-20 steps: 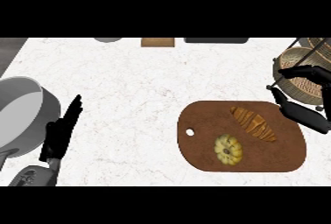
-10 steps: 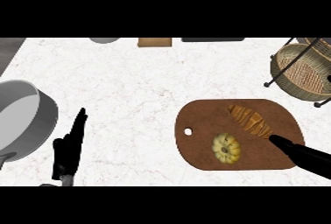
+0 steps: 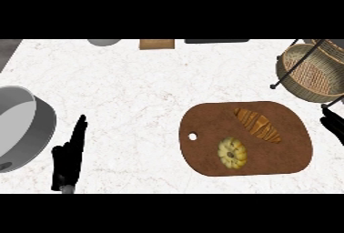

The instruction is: Pick the squash from the cutting board and place it in the tiered basket

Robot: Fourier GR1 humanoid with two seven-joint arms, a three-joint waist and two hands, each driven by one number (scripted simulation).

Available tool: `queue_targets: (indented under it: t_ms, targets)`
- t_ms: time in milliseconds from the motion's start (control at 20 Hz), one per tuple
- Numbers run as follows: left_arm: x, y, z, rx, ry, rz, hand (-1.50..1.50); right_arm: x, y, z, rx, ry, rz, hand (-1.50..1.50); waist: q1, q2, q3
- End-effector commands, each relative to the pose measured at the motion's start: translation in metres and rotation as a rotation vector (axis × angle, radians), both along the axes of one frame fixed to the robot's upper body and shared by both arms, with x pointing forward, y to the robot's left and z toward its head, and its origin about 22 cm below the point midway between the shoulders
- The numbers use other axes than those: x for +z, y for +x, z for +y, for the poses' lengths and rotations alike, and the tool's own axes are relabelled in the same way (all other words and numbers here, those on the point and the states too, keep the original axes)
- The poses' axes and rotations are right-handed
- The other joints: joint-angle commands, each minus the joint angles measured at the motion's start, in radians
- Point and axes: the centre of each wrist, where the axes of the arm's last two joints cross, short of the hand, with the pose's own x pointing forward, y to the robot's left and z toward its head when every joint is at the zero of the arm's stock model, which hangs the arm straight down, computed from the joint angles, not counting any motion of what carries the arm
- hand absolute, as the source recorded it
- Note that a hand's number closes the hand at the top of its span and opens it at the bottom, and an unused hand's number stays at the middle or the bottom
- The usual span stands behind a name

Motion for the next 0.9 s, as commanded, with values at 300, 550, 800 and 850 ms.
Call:
queue_targets:
  t_ms: [300, 550, 800, 850]
  targets:
    - [-0.005, -0.01, 0.003, -0.019, -0.016, 0.058, 0.0, 0.025, -0.03, 0.03, -0.232, -0.352, 0.018, -1.5, 0.025, 0.005, -0.004]
    - [0.0, -0.007, -0.017, -0.073, -0.024, 0.054, 0.0, 0.006, -0.018, 0.039, -0.295, -0.407, 0.053, -1.5, 0.059, 0.01, -0.003]
    - [-0.005, -0.002, -0.026, -0.051, -0.021, 0.045, 0.0, -0.007, -0.014, 0.054, -0.346, -0.506, 0.058, -1.5, 0.057, 0.012, -0.003]
    - [-0.01, -0.015, -0.022, -0.049, -0.013, 0.056, 0.0, -0.008, -0.017, 0.055, -0.362, -0.553, 0.07, -1.5, 0.054, 0.007, -0.003]
